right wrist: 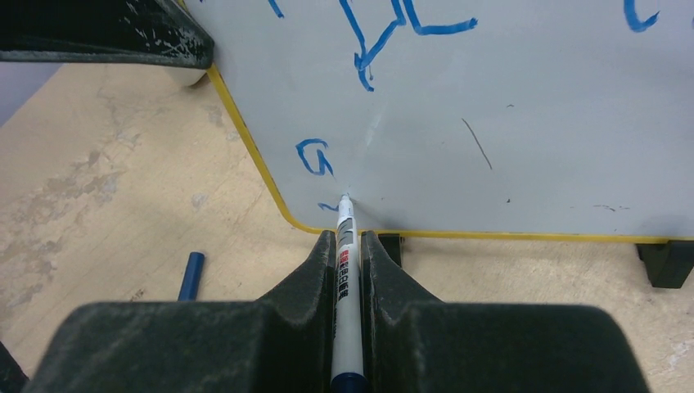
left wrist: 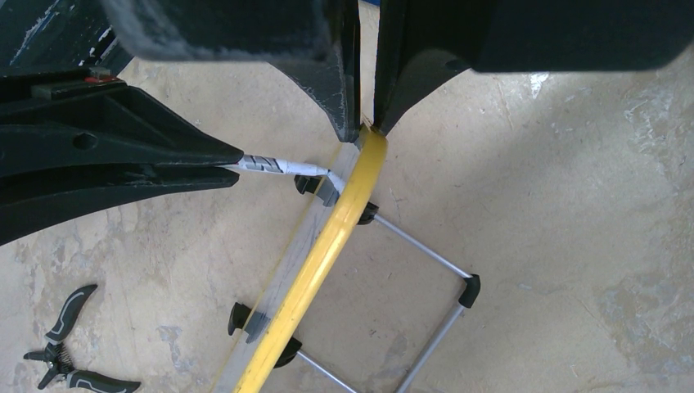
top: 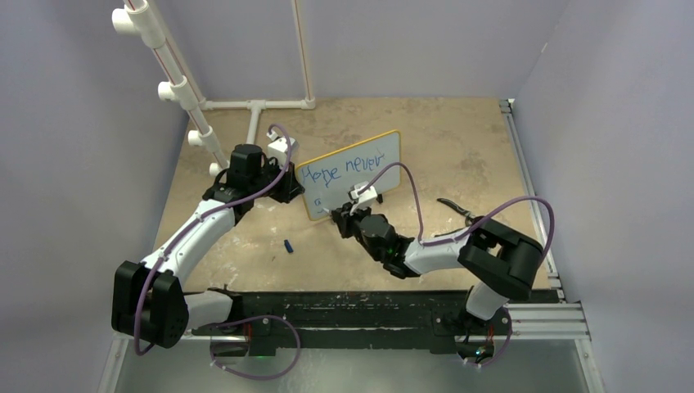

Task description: Write a sentence on the whiteboard

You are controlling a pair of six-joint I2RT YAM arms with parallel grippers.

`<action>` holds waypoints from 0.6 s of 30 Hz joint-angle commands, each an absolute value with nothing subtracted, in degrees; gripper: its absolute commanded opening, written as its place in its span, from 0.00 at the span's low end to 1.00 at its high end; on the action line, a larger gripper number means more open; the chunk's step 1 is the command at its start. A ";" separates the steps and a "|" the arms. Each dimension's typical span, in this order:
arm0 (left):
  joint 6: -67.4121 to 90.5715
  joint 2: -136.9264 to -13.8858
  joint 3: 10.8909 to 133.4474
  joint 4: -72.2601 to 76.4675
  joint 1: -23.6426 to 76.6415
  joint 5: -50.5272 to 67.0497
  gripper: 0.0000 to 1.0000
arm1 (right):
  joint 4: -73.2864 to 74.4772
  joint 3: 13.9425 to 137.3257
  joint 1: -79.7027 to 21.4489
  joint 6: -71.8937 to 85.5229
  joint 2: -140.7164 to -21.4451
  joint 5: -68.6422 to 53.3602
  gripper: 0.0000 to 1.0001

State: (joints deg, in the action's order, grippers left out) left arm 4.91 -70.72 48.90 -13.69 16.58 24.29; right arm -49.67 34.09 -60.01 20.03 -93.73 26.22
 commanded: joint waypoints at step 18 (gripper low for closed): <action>4.57 -70.55 49.15 -12.57 17.14 25.18 0.00 | -53.88 35.73 -59.81 17.14 -87.06 28.76 0.00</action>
State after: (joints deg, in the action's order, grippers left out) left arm 4.89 -70.72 48.90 -13.37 16.58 24.10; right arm -49.65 35.14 -59.99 18.44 -91.35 27.55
